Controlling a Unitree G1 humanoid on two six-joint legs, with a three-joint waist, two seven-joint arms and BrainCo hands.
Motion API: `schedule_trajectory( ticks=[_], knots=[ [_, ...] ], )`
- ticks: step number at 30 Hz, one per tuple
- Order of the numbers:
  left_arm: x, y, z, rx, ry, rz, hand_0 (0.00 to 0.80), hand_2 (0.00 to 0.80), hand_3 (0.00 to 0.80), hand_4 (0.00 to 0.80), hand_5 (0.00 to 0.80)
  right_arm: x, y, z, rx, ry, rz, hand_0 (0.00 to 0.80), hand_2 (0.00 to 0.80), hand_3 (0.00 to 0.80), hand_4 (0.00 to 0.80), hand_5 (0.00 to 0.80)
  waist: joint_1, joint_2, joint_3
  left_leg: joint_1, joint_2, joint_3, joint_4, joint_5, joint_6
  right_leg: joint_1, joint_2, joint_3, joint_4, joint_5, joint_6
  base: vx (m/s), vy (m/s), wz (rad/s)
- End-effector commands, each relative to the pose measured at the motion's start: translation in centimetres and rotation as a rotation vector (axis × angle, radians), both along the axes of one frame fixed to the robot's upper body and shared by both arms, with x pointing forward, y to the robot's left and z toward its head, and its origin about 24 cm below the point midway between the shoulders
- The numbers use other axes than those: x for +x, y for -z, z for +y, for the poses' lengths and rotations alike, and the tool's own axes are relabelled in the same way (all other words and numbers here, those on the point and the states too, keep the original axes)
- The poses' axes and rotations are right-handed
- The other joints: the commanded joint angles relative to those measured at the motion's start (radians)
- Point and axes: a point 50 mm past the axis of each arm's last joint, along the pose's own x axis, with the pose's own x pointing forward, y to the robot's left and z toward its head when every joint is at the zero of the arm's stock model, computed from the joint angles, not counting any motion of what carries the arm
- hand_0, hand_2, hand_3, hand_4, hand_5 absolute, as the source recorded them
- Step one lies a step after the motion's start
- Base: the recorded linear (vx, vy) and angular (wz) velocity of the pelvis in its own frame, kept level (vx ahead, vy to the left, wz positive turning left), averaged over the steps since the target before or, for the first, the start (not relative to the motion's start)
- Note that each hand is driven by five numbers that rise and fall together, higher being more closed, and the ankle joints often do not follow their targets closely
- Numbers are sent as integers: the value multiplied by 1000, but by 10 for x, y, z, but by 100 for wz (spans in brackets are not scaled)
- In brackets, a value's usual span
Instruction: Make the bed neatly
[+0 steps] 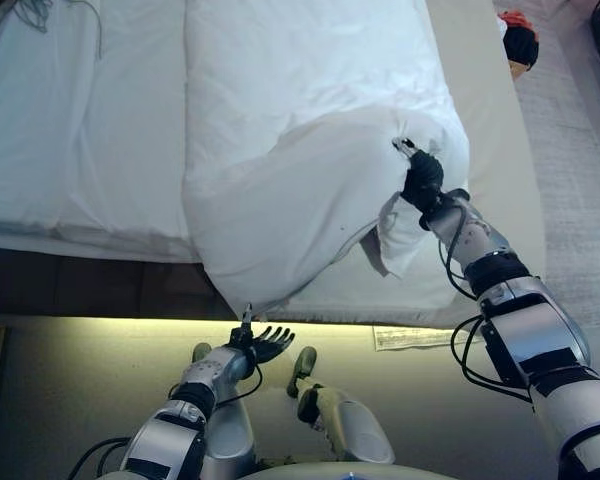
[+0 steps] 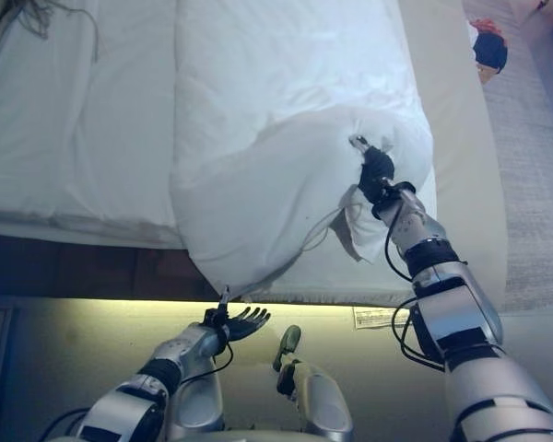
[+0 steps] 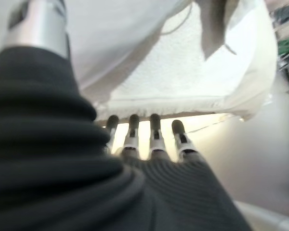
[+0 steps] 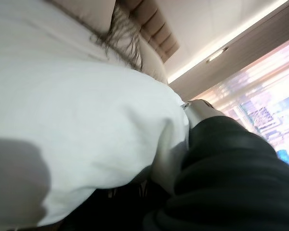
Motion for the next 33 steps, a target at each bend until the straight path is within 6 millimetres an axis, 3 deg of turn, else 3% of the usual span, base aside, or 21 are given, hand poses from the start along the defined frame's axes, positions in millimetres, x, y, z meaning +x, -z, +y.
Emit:
schedule_trajectory(
  ticks=[1,6,11,19,27,33],
  knots=[
    [8,-20,-49,-149,82,-89,0,0,0,0,0,-7,-109,36,142,-141,-419,800,800,800,800,800,-7,20,-46,8,24,16,-32,34,-29,16,-60,21,115,-134,59,0,0,0],
    [36,-48,-61,-159,35,-262,0,0,0,0,0,-21,-106,59,146,-240,-450,800,800,800,800,800,-53,15,-34,-15,33,26,22,13,-26,-16,-57,53,156,-144,59,-19,27,-15],
    [62,-74,-61,-163,-58,-397,0,0,0,0,0,-37,-98,73,162,-314,-444,800,800,800,800,800,-101,12,-22,-27,38,38,51,1,-26,-41,-55,83,182,-152,60,-23,54,-14],
    [108,-127,-14,-152,-318,-630,0,0,0,0,0,-67,-67,76,103,-374,-431,800,800,800,800,800,-169,-1,-2,-44,41,62,90,-22,-27,-85,-61,111,228,-168,63,-28,62,-13],
    [121,-156,32,-49,-664,-731,0,0,0,0,0,-71,-47,63,65,-356,-371,800,800,800,800,800,-169,-30,12,-62,39,48,111,-36,-27,-97,-61,102,248,-183,61,-36,-15,-5],
    [112,-152,32,-25,-792,-749,0,0,0,0,0,-66,-28,61,84,-324,-283,800,800,800,800,800,-146,-41,10,-39,30,30,75,-26,-24,-66,-61,80,227,-185,63,-13,-54,14]
  ],
)
